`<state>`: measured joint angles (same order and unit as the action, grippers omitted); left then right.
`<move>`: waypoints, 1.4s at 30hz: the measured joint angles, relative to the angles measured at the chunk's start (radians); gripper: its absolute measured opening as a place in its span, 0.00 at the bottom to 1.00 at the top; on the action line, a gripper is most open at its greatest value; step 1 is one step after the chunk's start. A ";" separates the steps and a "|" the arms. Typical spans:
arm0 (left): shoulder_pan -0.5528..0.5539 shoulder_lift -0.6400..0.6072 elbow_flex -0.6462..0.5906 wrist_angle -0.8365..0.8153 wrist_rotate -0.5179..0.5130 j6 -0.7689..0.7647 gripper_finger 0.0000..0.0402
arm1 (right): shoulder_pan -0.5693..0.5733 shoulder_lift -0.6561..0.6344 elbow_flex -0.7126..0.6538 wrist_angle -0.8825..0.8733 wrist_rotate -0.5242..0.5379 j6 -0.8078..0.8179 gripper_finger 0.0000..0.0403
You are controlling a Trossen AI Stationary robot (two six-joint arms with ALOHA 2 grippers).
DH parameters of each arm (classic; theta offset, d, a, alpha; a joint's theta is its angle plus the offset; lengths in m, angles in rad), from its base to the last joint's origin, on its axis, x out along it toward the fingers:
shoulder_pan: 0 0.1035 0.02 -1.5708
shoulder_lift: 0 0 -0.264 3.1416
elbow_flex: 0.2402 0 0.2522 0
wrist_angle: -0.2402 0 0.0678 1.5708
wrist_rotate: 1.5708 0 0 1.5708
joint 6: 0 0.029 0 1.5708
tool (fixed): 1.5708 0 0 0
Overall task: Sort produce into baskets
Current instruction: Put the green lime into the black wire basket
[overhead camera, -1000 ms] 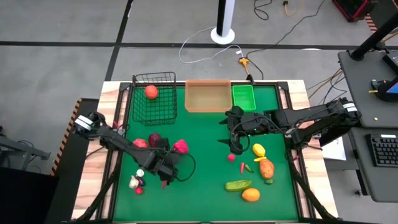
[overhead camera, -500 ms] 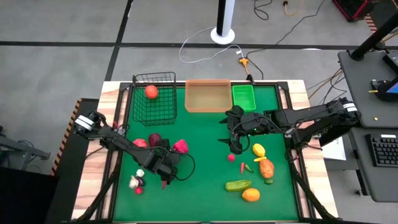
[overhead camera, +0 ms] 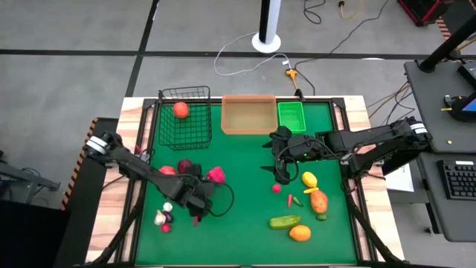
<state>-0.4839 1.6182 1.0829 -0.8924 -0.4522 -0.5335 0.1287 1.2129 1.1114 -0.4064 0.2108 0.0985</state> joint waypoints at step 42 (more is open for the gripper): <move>1.135 -0.282 0.079 -0.109 0.107 0.541 0.41 | -0.003 0.000 -0.004 -0.071 0.002 0.084 0.88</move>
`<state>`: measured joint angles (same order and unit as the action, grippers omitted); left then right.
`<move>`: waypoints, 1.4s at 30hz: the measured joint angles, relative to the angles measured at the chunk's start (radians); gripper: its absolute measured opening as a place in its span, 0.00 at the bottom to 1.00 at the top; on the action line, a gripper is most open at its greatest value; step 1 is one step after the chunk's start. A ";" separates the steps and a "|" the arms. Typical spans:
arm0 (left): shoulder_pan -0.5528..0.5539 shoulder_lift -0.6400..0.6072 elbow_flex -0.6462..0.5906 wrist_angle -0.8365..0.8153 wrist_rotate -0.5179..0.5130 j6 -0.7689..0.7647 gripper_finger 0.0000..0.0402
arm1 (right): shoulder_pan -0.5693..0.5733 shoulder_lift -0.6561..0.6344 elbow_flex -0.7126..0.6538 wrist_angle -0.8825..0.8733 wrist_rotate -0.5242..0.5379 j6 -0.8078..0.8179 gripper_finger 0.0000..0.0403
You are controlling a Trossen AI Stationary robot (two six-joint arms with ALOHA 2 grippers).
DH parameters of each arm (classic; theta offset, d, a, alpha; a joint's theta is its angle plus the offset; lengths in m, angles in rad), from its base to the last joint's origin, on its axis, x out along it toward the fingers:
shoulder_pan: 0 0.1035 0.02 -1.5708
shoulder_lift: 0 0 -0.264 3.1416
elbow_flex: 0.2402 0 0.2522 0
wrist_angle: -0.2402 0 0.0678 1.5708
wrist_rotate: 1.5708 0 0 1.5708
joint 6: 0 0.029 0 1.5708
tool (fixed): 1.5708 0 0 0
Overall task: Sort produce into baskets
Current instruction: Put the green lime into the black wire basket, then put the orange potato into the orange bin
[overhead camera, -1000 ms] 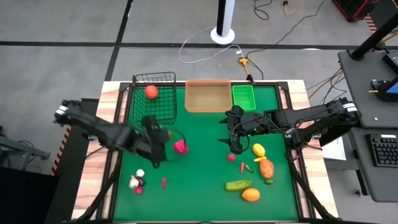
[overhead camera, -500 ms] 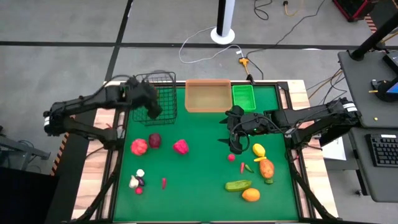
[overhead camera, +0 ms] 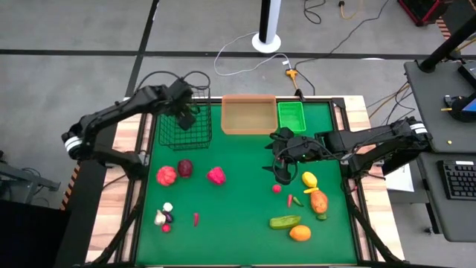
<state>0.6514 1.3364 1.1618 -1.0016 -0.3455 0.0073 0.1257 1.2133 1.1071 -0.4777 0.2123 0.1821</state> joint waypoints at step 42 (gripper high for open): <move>-0.512 -0.160 -0.025 0.166 -0.146 -0.298 0.59 | 0.000 0.000 0.035 -0.187 0.055 0.229 0.88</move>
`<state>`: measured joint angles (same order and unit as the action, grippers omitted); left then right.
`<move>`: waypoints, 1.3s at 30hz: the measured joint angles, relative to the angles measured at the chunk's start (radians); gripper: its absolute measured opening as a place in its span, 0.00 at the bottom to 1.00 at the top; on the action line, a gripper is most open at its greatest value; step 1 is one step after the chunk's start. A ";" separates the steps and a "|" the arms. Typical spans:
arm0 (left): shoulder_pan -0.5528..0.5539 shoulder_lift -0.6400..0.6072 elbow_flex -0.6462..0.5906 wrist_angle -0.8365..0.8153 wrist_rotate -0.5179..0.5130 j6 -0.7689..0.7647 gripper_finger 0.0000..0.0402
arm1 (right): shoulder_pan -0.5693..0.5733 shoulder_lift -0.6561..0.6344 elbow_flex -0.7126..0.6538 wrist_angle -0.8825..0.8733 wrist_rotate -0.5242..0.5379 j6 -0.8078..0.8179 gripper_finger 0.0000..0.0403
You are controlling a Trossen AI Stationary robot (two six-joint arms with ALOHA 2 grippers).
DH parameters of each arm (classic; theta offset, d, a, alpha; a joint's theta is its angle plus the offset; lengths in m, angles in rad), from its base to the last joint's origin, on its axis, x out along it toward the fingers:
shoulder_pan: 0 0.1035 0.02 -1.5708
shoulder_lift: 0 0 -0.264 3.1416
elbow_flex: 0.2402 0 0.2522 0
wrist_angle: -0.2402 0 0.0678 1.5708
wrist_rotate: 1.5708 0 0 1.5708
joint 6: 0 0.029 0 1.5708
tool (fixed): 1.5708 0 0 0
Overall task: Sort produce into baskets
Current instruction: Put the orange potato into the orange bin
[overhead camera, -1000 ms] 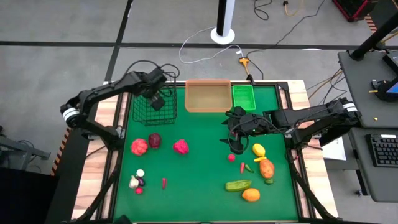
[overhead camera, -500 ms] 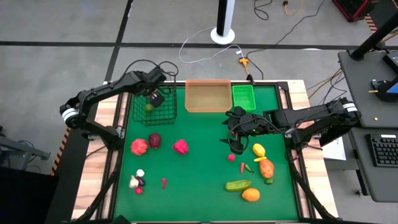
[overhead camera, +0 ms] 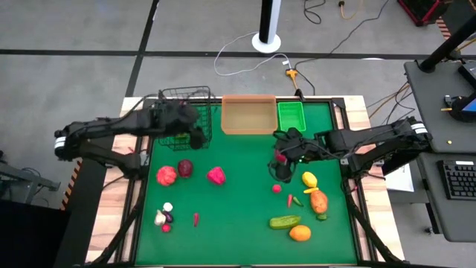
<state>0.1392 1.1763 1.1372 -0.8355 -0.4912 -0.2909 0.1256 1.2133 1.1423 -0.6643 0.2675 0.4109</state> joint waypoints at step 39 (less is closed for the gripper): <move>-0.446 0.134 -0.001 -0.064 -0.385 -0.246 0.58 | 0.011 0.001 -0.014 -0.733 -0.219 0.640 0.88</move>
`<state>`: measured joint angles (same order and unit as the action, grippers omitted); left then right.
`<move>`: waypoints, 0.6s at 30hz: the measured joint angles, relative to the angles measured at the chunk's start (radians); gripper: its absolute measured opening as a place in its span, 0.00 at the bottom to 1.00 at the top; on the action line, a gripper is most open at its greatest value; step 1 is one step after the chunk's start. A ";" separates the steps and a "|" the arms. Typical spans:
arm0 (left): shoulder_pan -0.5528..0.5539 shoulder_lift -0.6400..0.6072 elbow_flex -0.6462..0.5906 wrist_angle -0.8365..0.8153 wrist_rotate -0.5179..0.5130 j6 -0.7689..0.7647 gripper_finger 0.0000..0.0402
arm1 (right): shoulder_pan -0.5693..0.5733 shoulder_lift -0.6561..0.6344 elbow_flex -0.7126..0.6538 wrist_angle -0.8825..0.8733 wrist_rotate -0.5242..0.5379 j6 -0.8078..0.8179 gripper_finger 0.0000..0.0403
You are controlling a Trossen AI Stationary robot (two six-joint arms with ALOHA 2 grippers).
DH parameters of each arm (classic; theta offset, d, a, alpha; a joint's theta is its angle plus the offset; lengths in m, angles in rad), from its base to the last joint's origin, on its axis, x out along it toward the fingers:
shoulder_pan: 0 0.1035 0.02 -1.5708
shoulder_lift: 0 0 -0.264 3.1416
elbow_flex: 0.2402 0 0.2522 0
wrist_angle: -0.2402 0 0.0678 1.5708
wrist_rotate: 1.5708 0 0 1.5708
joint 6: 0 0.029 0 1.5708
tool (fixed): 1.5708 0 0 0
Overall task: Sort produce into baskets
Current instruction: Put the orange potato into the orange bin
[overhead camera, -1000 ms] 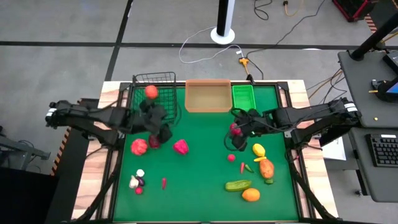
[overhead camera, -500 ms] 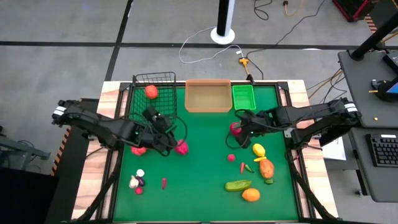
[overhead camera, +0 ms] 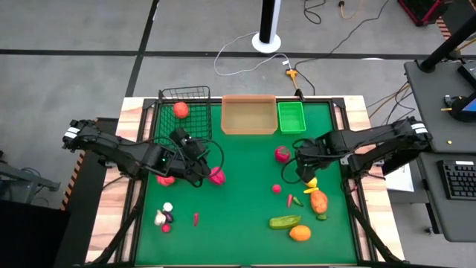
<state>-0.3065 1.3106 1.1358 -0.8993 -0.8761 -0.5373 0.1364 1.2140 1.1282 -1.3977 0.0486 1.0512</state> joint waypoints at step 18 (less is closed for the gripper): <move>0.000 0.000 0.000 -0.018 0.001 -0.003 0.58 | 0.334 0.000 -0.090 0.057 -0.230 0.490 0.88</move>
<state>-0.3061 1.3102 1.1358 -0.9173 -0.8746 -0.5403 0.4701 1.2144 1.0380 -1.3409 -0.1812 1.5413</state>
